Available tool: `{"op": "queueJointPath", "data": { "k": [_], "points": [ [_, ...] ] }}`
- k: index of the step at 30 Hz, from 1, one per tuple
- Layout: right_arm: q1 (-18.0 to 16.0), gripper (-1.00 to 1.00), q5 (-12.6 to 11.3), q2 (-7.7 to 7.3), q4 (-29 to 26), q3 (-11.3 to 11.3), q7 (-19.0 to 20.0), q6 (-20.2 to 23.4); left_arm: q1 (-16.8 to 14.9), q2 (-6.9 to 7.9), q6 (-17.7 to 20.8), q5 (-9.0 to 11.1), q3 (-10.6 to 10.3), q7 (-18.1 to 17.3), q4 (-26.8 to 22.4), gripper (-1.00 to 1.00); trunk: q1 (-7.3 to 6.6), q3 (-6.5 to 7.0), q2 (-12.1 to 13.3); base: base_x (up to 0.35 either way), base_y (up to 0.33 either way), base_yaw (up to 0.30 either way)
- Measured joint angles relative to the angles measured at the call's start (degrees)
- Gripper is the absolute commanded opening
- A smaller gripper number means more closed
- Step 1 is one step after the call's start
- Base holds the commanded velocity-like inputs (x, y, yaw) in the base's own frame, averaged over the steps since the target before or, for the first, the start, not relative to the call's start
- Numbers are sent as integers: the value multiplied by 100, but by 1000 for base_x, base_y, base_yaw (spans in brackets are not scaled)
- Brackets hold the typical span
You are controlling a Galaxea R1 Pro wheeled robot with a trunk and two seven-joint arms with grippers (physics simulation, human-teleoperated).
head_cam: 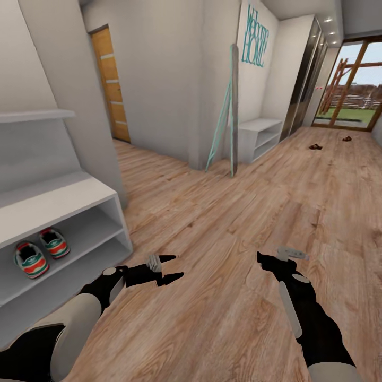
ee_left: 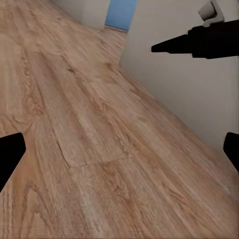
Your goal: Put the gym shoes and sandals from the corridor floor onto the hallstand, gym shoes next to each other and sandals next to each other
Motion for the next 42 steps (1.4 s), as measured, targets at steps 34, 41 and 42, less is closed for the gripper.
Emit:
{"op": "queueJointPath", "data": {
  "k": [34,41,42],
  "points": [
    [-1,100,1,1,1,1,3,-1,3,1,-1,9,8,6,0,100,-4,0,0,126,0,-254],
    [-1,100,1,1,1,1,4,-1,-1,1,-1,9,8,7,0,100,-3,0,0,337,0,-24],
    [-1,100,1,0,1,1,4,-1,-1,1,0,9,8,6,0,100,-3,0,0,304,0,-138]
  ]
}}
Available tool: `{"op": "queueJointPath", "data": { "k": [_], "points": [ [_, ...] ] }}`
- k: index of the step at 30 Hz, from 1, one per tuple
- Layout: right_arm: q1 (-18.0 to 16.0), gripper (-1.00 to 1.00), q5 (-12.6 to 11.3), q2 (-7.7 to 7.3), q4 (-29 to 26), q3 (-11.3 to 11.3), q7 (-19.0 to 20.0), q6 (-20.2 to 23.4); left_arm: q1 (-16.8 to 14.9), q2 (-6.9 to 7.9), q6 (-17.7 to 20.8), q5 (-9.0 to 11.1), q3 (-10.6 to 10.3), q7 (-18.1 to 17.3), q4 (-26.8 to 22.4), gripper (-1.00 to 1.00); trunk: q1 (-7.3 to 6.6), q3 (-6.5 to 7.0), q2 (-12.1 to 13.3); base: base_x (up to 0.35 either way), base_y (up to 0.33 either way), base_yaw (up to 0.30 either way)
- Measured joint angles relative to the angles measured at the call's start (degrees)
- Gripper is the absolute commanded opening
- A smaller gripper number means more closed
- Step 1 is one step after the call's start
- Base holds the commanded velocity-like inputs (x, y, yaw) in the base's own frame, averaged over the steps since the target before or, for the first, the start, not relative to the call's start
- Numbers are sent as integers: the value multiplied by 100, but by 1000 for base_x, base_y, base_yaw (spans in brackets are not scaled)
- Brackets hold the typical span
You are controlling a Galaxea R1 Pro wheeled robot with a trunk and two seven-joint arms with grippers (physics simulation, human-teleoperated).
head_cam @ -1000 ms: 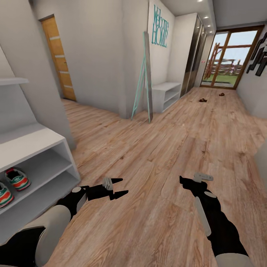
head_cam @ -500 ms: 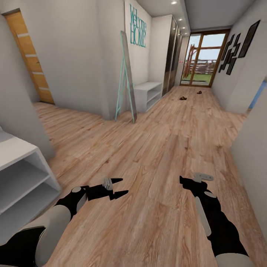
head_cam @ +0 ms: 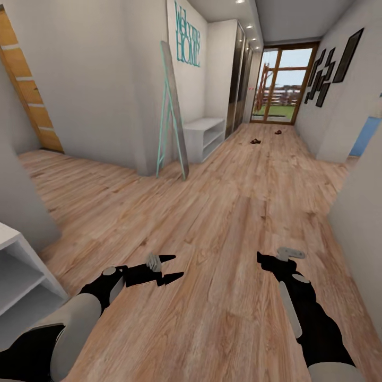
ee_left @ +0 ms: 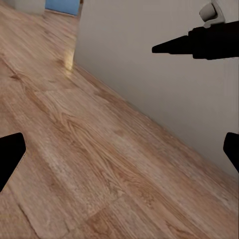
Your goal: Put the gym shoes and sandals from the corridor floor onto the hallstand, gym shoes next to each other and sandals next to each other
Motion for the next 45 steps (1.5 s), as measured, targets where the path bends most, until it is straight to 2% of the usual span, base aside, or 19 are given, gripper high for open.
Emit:
{"op": "queueJointPath", "data": {
  "k": [12,15,18,45],
  "points": [
    [0,100,0,0,0,0,0,0,1,0,0,5,0,-6,0,100,3,0,0,98,0,-170],
    [0,100,0,0,1,0,0,0,3,0,0,7,0,-7,0,100,3,0,0,5,0,-29],
    [0,100,1,0,1,3,0,0,0,0,0,6,2,-7,-1,100,-5,66,4,1,0,-6],
    [1,100,-1,0,-1,7,0,0,-1,8,0,10,9,-6,1,100,-4,66,4,0,0,-19]
  ]
}}
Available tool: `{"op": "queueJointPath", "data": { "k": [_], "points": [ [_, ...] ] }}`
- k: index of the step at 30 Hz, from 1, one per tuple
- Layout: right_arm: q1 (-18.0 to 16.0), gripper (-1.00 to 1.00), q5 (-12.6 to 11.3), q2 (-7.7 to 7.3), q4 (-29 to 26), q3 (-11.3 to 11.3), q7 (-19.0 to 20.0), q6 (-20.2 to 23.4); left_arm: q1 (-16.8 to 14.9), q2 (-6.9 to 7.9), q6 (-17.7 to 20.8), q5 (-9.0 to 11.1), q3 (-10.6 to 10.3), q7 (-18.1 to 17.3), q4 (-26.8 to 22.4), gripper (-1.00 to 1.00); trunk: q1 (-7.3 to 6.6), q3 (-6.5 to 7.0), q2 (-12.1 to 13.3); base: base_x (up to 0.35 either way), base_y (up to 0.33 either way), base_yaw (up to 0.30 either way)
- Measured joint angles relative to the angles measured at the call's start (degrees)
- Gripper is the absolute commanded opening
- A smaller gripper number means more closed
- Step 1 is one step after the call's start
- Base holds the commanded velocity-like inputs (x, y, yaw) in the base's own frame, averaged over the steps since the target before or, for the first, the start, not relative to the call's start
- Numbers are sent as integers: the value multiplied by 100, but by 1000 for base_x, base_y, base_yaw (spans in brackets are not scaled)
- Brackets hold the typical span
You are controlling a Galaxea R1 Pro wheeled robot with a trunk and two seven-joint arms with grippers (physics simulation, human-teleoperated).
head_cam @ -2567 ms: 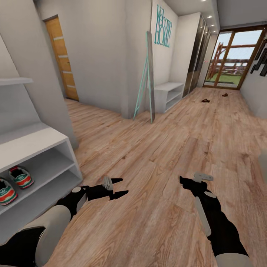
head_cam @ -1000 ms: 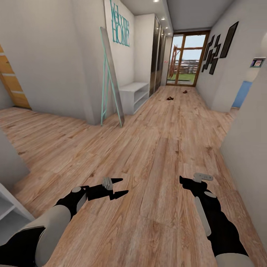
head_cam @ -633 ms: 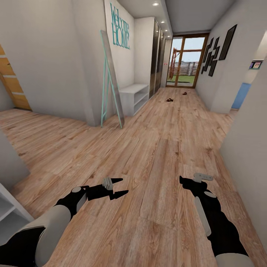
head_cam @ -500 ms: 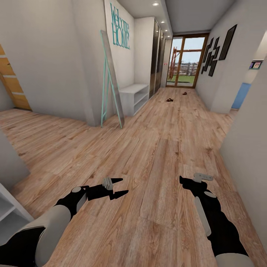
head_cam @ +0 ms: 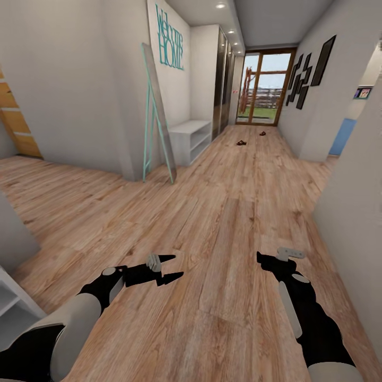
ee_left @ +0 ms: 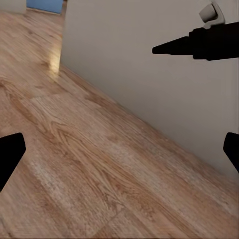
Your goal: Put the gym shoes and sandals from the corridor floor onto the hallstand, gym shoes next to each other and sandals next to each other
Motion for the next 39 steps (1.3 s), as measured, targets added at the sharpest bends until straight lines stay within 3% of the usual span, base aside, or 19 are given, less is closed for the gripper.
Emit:
{"op": "queueJointPath", "data": {
  "k": [22,28,39],
  "points": [
    [0,100,0,0,0,1,0,0,-1,0,0,5,0,0,0,100,0,0,0,106,0,-236],
    [-1,100,1,0,1,2,0,-1,1,1,0,3,1,-1,-2,100,-8,66,4,7,0,-58],
    [-1,100,1,0,1,2,0,-1,0,1,0,3,0,-1,-1,100,-8,67,4,0,0,-4]
  ]
}}
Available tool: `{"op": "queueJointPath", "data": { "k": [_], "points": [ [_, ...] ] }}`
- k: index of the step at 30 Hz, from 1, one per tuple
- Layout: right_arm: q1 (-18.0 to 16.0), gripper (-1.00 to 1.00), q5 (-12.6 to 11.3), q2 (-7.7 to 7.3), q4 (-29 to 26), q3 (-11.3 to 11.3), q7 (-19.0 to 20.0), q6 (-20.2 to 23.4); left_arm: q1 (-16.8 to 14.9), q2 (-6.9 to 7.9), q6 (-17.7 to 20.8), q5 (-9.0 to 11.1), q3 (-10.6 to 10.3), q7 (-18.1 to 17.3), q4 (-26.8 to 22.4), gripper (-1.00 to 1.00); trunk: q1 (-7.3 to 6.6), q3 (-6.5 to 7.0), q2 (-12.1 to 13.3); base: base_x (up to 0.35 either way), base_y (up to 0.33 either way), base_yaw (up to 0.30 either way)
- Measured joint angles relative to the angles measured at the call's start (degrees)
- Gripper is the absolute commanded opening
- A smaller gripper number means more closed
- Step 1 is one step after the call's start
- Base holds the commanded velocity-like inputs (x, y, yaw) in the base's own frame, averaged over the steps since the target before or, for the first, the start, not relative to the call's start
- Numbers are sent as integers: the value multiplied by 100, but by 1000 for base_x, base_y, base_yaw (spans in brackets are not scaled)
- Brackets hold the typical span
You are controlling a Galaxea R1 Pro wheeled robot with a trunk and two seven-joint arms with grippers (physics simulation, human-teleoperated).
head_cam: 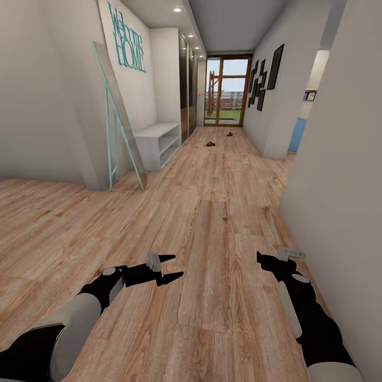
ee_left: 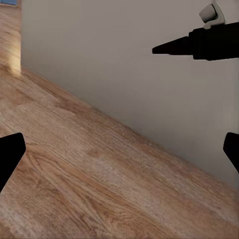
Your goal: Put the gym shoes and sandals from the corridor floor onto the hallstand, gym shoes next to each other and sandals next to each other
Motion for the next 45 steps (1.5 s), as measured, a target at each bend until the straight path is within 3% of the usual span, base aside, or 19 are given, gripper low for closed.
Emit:
{"op": "queueJointPath", "data": {
  "k": [4,10,26,45],
  "points": [
    [0,100,0,0,0,0,0,0,2,0,0,-2,0,0,0,100,0,0,0,0,0,0],
    [0,100,0,0,0,0,0,0,0,0,0,0,2,0,0,100,-34,128,45,0,0,0],
    [0,100,0,0,0,0,0,0,0,0,0,2,0,0,0,100,-35,129,47,7,0,0],
    [0,100,0,0,0,0,-3,0,0,0,0,4,3,0,0,100,-38,129,46,299,0,0]
  ]
}}
